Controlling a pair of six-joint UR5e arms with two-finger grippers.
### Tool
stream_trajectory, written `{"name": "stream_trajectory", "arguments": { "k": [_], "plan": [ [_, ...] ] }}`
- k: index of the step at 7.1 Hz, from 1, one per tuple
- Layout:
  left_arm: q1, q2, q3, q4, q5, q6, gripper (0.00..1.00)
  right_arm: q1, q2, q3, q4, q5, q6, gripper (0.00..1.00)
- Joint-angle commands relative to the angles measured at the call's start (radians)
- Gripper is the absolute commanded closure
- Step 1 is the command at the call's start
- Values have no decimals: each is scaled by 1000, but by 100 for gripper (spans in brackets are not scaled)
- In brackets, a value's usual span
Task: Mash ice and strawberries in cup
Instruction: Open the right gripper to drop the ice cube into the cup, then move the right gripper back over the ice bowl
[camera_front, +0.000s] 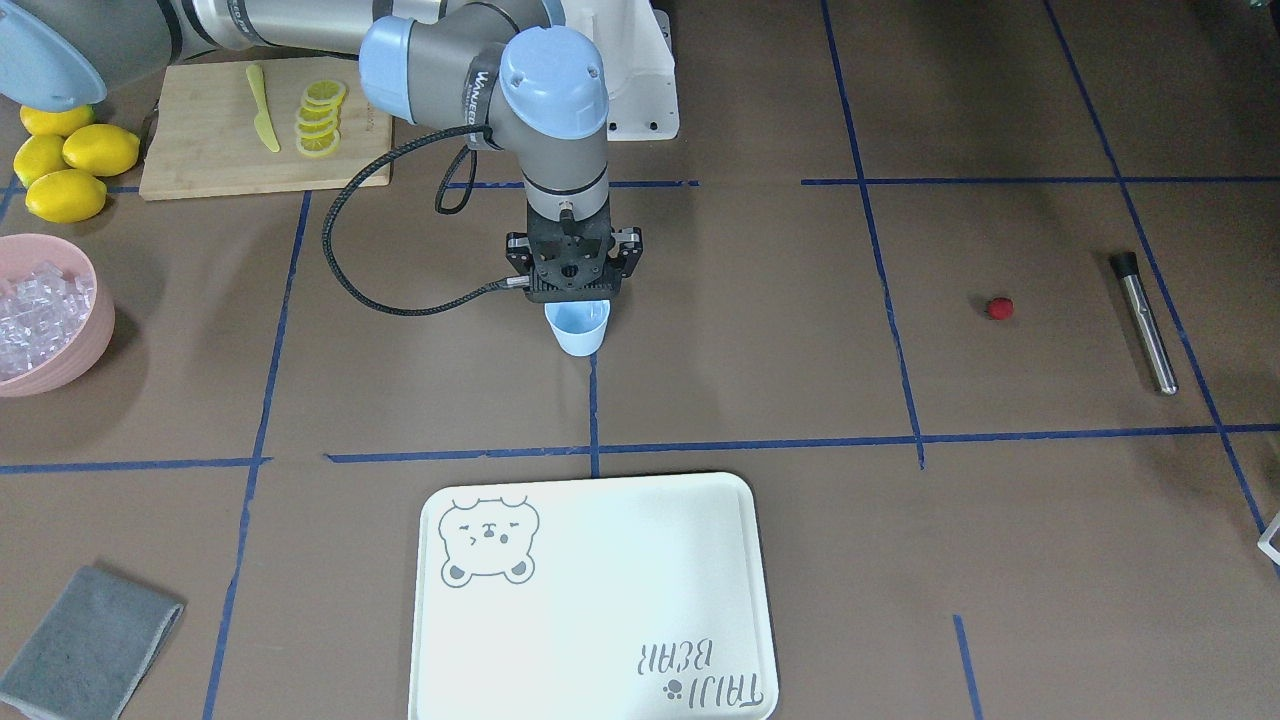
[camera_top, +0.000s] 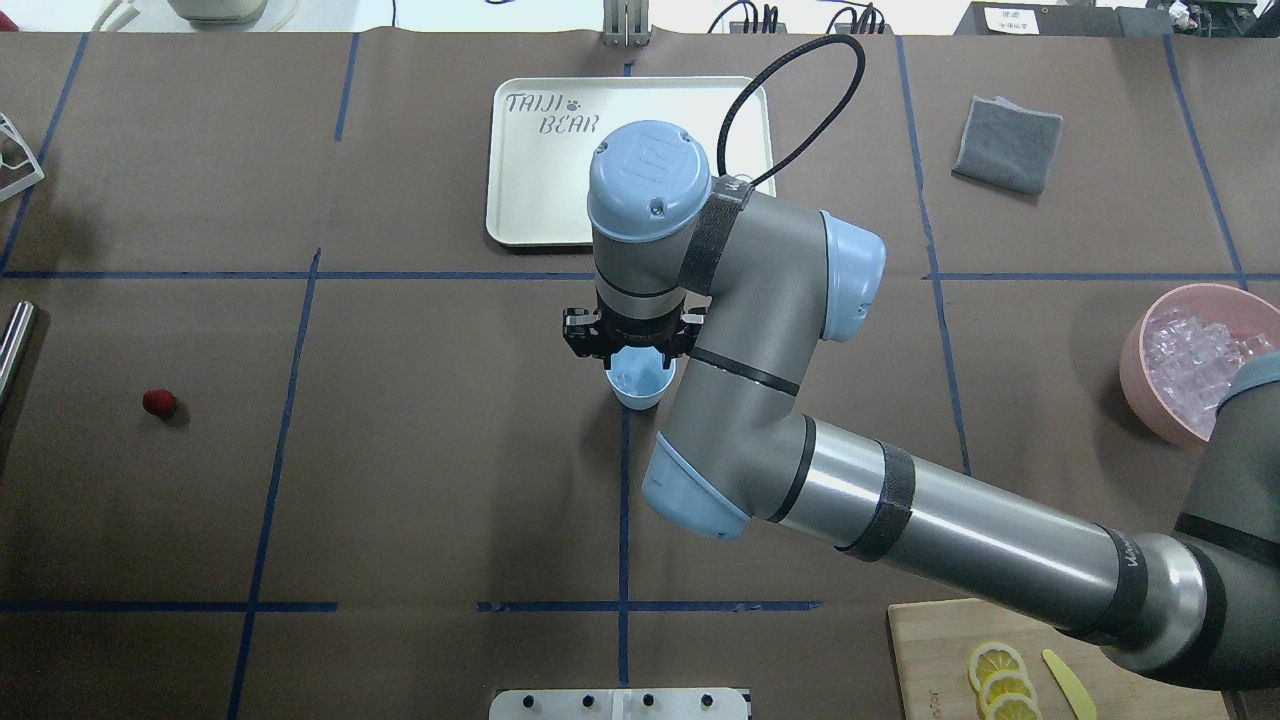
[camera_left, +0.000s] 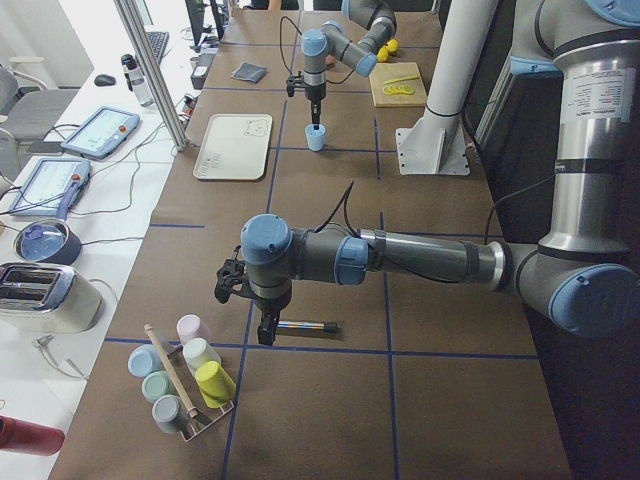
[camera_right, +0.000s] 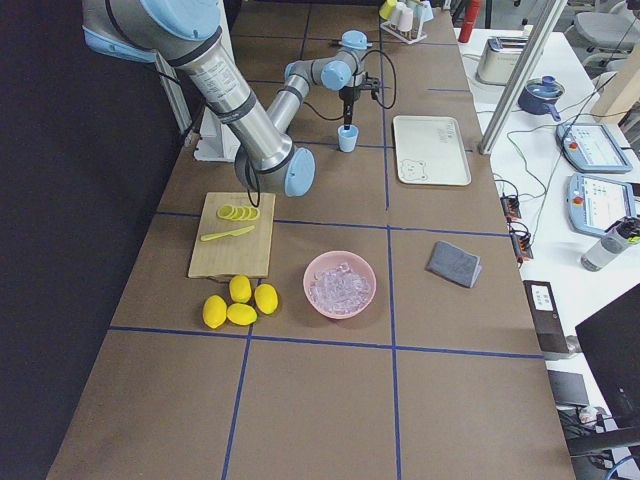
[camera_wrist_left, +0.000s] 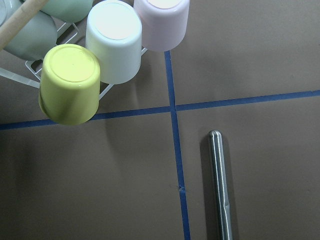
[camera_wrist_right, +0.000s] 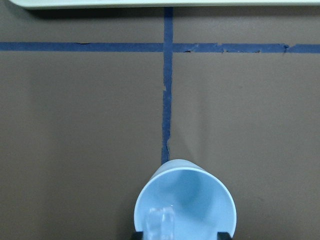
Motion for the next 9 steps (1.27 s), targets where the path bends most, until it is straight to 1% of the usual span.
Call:
{"name": "stream_trajectory", "arguments": {
  "k": [1,2,3,4,5,6,7,8,9],
  "plan": [
    [0,0,0,0,0,0,0,0,0,1,0,0,0,10],
    [0,-1,-2,0,0,0,0,0,0,1,0,0,0,4],
    [0,-1,-2,0,0,-2,0,3,1,11,0,0,2,1],
    [1,-1,-3,0,0,-2,0,12,0,42,0,-18,0,1],
    [1,-1,-3,0,0,-2,0,69,-12,97,-21,-6,-2,1],
    [1,-1,-3,0,0,-2,0,128,-35,161,-126,21,-15,1],
    [1,-1,-11,0,-2,-2,0,184,-46,165,-183,61,-15,1],
    [0,-1,-14,0,-2,-5,0,233,-110,227,-233,75,-20,1],
    [1,-1,-31,0,-2,-23,0,245,-281,407,-232,67,-117,1]
  ]
}}
